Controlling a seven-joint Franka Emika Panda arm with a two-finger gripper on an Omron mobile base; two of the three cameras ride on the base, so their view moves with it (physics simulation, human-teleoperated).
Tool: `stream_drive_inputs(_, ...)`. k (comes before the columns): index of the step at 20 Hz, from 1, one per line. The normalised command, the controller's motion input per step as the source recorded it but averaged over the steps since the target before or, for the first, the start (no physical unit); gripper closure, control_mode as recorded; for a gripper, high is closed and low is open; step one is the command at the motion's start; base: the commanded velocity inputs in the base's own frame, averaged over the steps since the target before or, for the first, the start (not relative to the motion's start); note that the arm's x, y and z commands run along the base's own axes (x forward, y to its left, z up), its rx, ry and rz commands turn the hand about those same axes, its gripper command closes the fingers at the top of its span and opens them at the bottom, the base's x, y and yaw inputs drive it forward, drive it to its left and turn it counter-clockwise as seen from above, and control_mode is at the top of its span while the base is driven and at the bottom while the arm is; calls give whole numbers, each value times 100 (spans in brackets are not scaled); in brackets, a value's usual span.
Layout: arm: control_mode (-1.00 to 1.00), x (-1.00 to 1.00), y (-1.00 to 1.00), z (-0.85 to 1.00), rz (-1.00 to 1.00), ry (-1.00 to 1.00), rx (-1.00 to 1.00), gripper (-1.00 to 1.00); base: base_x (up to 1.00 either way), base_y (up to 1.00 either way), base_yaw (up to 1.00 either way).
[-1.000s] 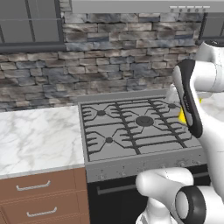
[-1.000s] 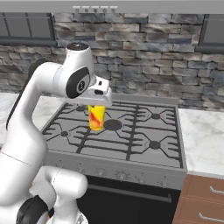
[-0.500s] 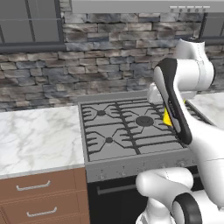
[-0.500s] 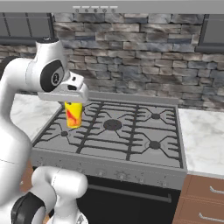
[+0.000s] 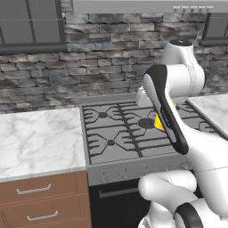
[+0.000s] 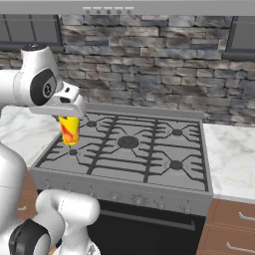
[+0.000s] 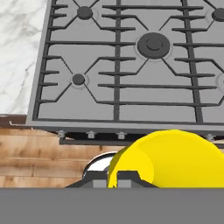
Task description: Pick the cup and bowl from the counter and place them on the counter next to the sink.
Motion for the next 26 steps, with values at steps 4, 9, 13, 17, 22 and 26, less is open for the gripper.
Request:
stream_drive_inputs(4, -100, 0, 0, 0, 0, 0, 0, 100, 0, 0, 0)
stream_drive_inputs(9, -100, 0, 0, 0, 0, 0, 0, 100, 0, 0, 0)
stream_drive_inputs(13, 100, 0, 0, 0, 0, 0, 0, 100, 0, 0, 0)
stream_drive_inputs(17, 100, 0, 0, 0, 0, 0, 0, 100, -44, 10, 0)
stream_drive_inputs(22, 100, 0, 0, 0, 0, 0, 0, 100, -100, 23, -2)
stream_drive_inputs(26, 100, 0, 0, 0, 0, 0, 0, 100, -42, 1, 1)
